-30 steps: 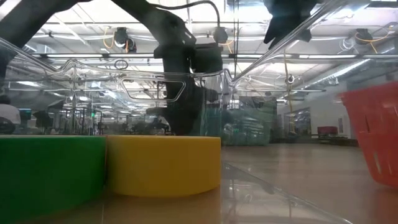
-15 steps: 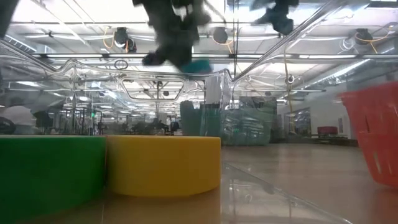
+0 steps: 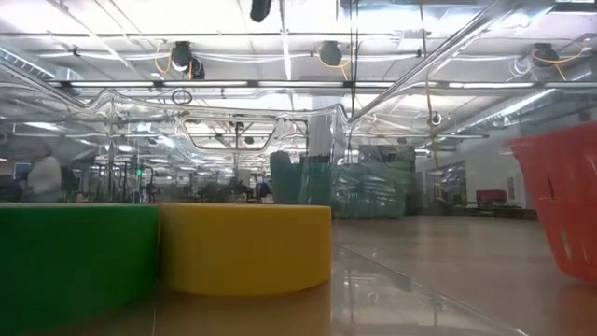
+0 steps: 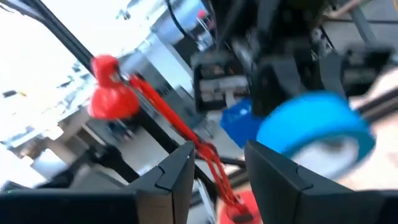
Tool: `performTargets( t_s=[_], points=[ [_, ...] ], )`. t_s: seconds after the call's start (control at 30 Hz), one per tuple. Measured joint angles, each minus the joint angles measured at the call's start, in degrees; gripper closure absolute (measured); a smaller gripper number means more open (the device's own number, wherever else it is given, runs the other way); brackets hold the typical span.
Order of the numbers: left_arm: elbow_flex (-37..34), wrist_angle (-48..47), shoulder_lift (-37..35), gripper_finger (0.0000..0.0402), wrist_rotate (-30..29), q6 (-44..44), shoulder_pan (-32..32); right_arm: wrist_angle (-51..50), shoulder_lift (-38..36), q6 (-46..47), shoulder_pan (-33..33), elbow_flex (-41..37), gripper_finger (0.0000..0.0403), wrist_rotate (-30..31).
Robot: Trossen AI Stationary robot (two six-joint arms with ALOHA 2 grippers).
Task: Pick and place Stapler, Stapler remover, tape
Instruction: Put the blue tape into the transparent bin
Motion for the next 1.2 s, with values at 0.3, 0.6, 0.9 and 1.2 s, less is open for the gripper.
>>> performTargets(
  t_s=[0.3, 0.6, 0.9, 1.2],
  points=[
    [-0.1, 5.1, 0.8, 0.0369, -0.2, -0.7, -0.6, 2.1, 0.4, 2.7, -1.7, 0.0, 0.0268, -2.5],
    [-0.1, 4.1, 0.2, 0.0369, 0.2, 0.3, 0.3, 1.9, 0.5, 2.4, -1.7, 0.0, 0.0268, -2.4],
    [-0.1, 3.0, -2.6, 0.0369, 2.7, 1.5, 1.9, 1.9, 0.5, 2.2, -1.7, 0.0, 0.0268, -2.6],
    [0.0, 7.5, -0.5, 0.0369, 4.0, 0.1, -0.1, 1.9, 0.5, 1.0, -1.7, -0.1, 0.0268, -2.4]
  ],
)
